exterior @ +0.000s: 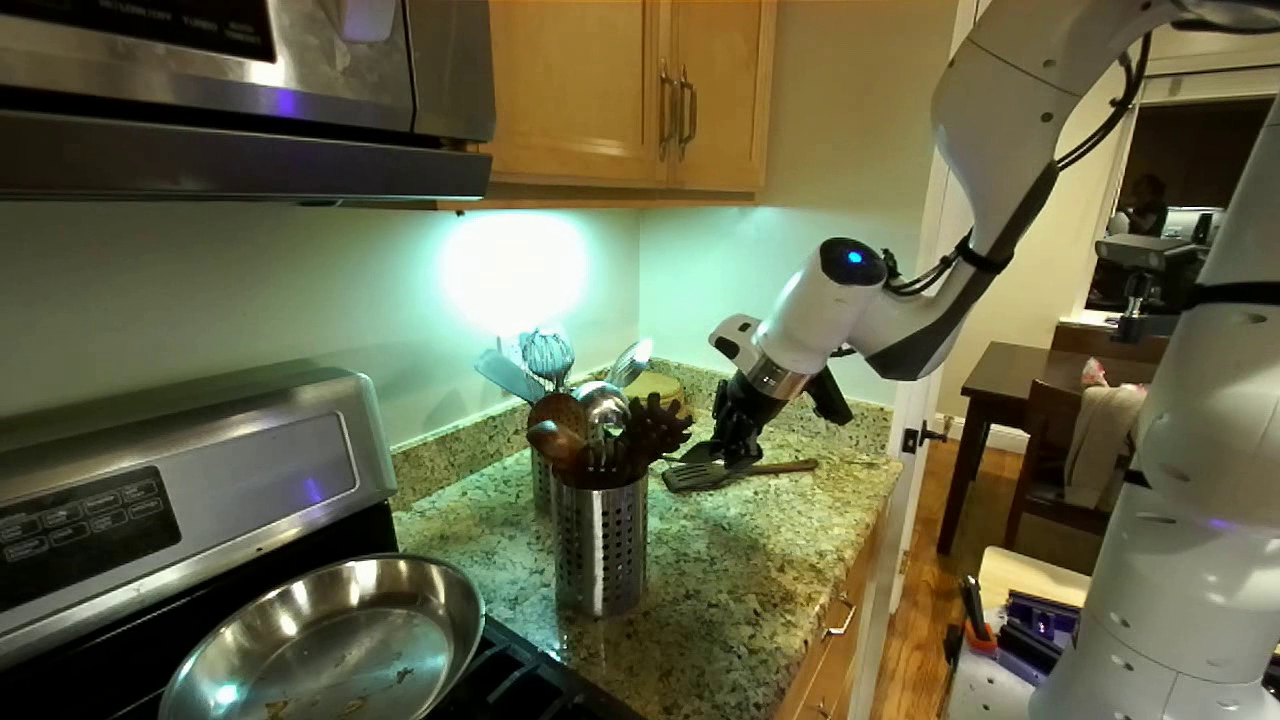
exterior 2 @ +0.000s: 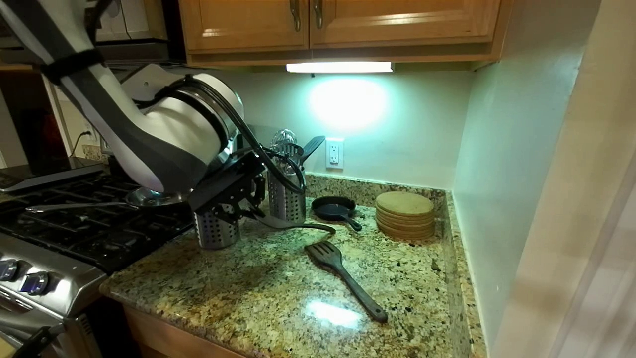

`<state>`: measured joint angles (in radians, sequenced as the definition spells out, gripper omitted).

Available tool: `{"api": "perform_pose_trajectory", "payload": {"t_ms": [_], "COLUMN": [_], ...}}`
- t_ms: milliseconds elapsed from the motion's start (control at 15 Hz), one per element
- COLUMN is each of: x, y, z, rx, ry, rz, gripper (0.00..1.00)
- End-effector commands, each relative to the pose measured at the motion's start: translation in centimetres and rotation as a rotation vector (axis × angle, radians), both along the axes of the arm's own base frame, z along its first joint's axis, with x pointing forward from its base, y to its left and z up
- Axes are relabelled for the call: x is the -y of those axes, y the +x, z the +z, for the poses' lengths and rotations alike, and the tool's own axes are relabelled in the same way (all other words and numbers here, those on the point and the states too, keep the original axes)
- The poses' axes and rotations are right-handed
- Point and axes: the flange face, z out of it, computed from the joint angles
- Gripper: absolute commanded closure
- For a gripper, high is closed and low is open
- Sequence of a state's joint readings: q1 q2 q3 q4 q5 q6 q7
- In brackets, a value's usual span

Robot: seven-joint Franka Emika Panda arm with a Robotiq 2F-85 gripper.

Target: Pick up the wooden spoon and put it in the spoon holder

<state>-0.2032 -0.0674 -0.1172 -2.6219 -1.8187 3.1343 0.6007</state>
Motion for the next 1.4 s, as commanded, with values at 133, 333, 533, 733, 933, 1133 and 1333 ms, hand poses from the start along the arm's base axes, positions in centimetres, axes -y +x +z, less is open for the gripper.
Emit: {"api": "perform_pose_trajectory", "payload": {"t_ms": [133,333,533,733,933,1133,1333], "x": [0.4,0.4,0.3,0.0,-0.2,-0.4,-0.4], "y": [-0.7,-0.3,0.3,1.1,1.5,2.4,2.4], "z": [1.4,2.3,4.3,5.7,7.7,6.5,6.2], "rx": [-0.015,-0.037,-0.044,-0.073,-0.089,-0.077,-0.083], "ry": [-0.022,-0.027,-0.015,-0.005,0.005,0.01,0.011], "rz": [-0.063,-0.111,-0.149,-0.162,-0.174,-0.17,-0.17], "gripper": [0.92,0.92,0.92,0.93,0.93,0.88,0.88]}}
